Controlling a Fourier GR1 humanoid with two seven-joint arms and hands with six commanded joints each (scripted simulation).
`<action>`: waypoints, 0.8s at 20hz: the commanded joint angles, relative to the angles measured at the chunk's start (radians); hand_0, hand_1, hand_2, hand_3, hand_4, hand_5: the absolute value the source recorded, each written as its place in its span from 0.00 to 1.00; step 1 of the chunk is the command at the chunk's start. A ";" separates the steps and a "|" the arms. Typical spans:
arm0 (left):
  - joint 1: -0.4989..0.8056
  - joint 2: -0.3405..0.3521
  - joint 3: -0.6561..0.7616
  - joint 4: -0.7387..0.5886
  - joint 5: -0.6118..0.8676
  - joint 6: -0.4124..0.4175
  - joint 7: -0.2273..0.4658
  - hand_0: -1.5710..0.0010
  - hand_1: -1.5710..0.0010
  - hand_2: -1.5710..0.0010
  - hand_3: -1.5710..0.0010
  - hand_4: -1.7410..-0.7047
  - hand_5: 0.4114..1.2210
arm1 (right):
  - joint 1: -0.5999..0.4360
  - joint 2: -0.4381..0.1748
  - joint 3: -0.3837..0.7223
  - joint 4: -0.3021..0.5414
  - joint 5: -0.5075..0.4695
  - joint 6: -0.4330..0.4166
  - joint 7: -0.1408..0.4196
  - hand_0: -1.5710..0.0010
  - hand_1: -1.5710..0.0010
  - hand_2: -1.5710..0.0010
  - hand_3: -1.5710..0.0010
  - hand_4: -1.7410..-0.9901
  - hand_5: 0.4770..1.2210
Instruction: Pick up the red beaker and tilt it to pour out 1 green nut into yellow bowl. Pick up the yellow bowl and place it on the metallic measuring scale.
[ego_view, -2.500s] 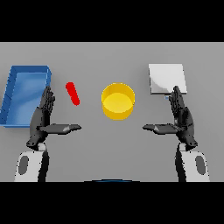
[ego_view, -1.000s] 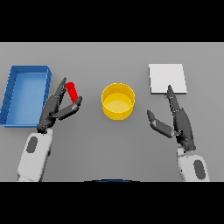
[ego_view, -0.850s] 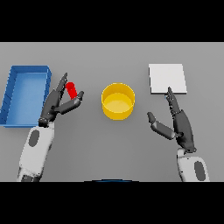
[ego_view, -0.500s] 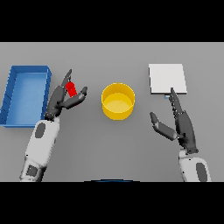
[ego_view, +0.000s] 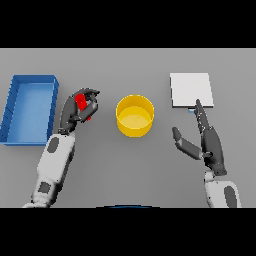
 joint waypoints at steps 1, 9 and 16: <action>-0.011 0.002 -0.009 0.007 -0.024 0.025 0.017 0.52 0.50 0.46 0.44 0.21 0.73 | -0.002 -0.002 -0.002 0.003 -0.005 0.005 0.011 1.00 1.00 1.00 1.00 0.67 0.23; -0.014 -0.006 -0.035 -0.001 -0.047 0.026 -0.011 0.09 0.08 0.08 0.11 0.15 0.94 | -0.002 0.006 -0.001 0.008 -0.012 0.007 0.013 1.00 1.00 1.00 1.00 0.65 0.22; -0.016 0.017 -0.012 -0.137 0.078 -0.068 0.035 0.02 0.02 0.02 0.02 0.03 0.89 | 0.011 -0.002 0.008 0.011 0.006 0.010 -0.021 1.00 1.00 1.00 1.00 0.68 0.23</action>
